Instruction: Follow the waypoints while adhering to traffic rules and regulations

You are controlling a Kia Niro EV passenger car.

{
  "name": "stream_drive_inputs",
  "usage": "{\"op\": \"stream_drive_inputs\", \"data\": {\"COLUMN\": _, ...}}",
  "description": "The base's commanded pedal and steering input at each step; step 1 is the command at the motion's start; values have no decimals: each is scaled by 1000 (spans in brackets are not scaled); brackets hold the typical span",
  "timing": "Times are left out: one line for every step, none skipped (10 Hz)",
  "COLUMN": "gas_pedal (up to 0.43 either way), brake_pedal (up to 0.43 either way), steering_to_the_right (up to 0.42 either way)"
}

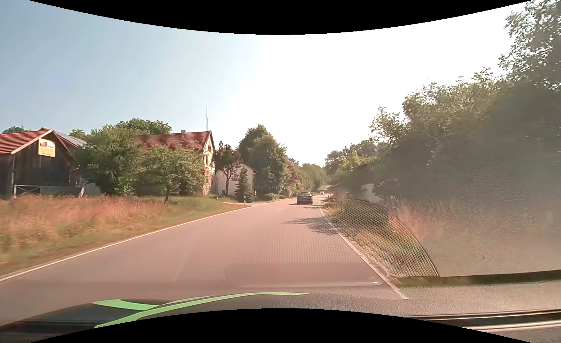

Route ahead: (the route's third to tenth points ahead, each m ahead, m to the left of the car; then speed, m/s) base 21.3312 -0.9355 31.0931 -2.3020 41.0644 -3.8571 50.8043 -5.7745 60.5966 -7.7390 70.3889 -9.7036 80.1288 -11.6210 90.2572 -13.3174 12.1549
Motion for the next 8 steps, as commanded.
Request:
{"op": "stream_drive_inputs", "data": {"gas_pedal": 0, "brake_pedal": 232, "steering_to_the_right": 30}}
{"op": "stream_drive_inputs", "data": {"gas_pedal": 0, "brake_pedal": 220, "steering_to_the_right": 29}}
{"op": "stream_drive_inputs", "data": {"gas_pedal": 0, "brake_pedal": 220, "steering_to_the_right": 29}}
{"op": "stream_drive_inputs", "data": {"gas_pedal": 0, "brake_pedal": 220, "steering_to_the_right": 29}}
{"op": "stream_drive_inputs", "data": {"gas_pedal": 0, "brake_pedal": 226, "steering_to_the_right": 29}}
{"op": "stream_drive_inputs", "data": {"gas_pedal": 0, "brake_pedal": 232, "steering_to_the_right": 28}}
{"op": "stream_drive_inputs", "data": {"gas_pedal": 0, "brake_pedal": 238, "steering_to_the_right": 28}}
{"op": "stream_drive_inputs", "data": {"gas_pedal": 0, "brake_pedal": 244, "steering_to_the_right": 27}}
